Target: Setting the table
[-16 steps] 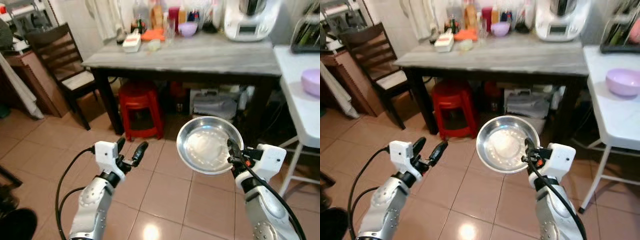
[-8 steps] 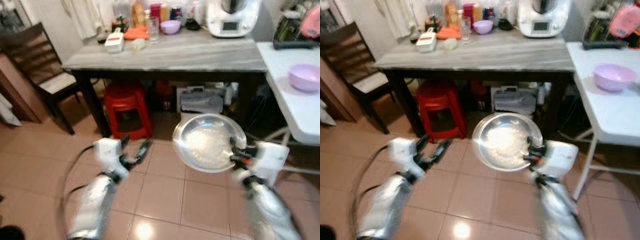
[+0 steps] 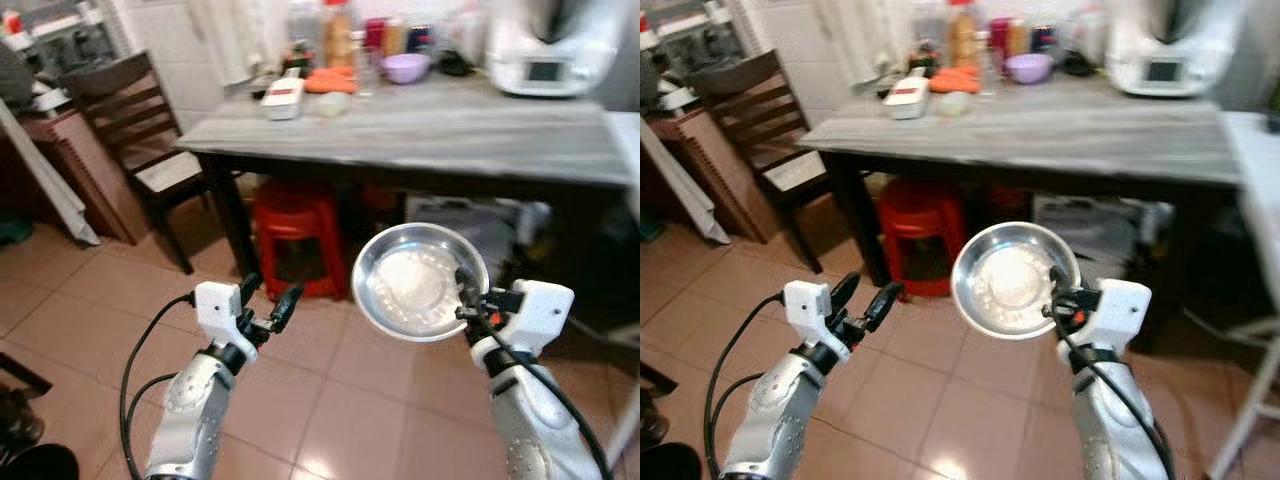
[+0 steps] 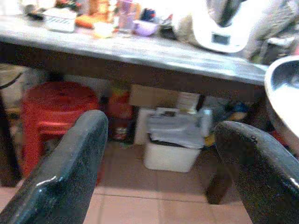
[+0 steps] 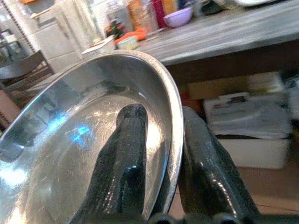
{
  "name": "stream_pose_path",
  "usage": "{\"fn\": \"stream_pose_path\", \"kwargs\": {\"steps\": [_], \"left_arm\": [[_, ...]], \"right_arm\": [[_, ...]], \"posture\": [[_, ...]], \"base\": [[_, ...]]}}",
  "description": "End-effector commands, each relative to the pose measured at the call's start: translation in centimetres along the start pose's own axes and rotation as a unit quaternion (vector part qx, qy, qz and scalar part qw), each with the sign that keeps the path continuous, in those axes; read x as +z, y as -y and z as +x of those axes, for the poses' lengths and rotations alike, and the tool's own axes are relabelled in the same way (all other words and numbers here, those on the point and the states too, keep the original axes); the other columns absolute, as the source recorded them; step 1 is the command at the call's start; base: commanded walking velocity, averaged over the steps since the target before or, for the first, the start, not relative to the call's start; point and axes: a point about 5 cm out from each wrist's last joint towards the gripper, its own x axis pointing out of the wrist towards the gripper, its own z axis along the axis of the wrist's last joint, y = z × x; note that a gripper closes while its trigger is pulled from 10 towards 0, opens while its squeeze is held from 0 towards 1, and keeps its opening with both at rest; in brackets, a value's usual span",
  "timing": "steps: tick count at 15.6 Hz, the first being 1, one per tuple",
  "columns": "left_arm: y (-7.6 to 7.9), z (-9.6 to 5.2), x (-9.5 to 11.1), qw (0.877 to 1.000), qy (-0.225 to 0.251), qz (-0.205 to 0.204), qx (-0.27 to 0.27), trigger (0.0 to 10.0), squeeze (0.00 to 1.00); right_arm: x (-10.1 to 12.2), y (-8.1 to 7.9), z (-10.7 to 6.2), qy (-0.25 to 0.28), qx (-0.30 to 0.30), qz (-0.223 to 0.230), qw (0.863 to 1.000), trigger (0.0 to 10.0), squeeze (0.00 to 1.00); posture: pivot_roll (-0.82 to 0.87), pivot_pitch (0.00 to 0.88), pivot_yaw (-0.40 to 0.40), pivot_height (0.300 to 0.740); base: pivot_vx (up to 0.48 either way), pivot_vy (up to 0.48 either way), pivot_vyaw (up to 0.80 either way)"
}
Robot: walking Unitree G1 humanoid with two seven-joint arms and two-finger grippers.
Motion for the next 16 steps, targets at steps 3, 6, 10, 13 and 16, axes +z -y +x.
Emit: {"fn": "stream_pose_path", "kwargs": {"steps": [3, 6, 10, 13, 16], "left_arm": [[0.08, 0.38, 0.51, 1.0, 0.007, 0.009, -0.009, 10.0, 0.0], [0.19, 0.32, 0.44, 1.0, 0.005, 0.011, -0.013, 10.0, 0.0], [0.16, 0.26, 0.45, 1.0, 0.006, 0.012, -0.011, 10.0, 0.0], [0.3, 0.24, 0.36, 1.0, 0.005, 0.011, -0.013, 10.0, 0.0], [0.41, 0.25, 0.32, 1.0, 0.003, 0.012, -0.016, 10.0, 0.0]], "right_arm": [[0.38, -0.1, 0.13, 0.01, 0.006, -0.005, 1.0, 10.0, 0.0], [0.24, -0.01, 0.2, 0.005, -0.002, 0.006, 1.0, 10.0, 0.0], [0.16, -0.15, 0.24, 0.006, -0.003, 0.01, 1.0, 10.0, 0.0], [0.08, -0.14, 0.24, 0.005, -0.004, 0.012, 1.0, 10.0, 0.0], [0.06, -0.18, 0.23, 0.006, -0.006, 0.012, 1.0, 10.0, 0.0]], "posture": [[-0.05, 0.0, 0.107, 0.74], [-0.05, 0.0, 0.108, 0.74], [-0.05, 0.0, 0.111, 0.74], [-0.05, 0.0, 0.114, 0.74], [-0.05, 0.0, 0.116, 0.74]], "base": [[0.48, 0.0, 0.0], [0.48, 0.0, -0.35], [0.476, 0.0, -0.32], [0.48, 0.0, 0.0], [0.475, 0.0, -0.76]]}}
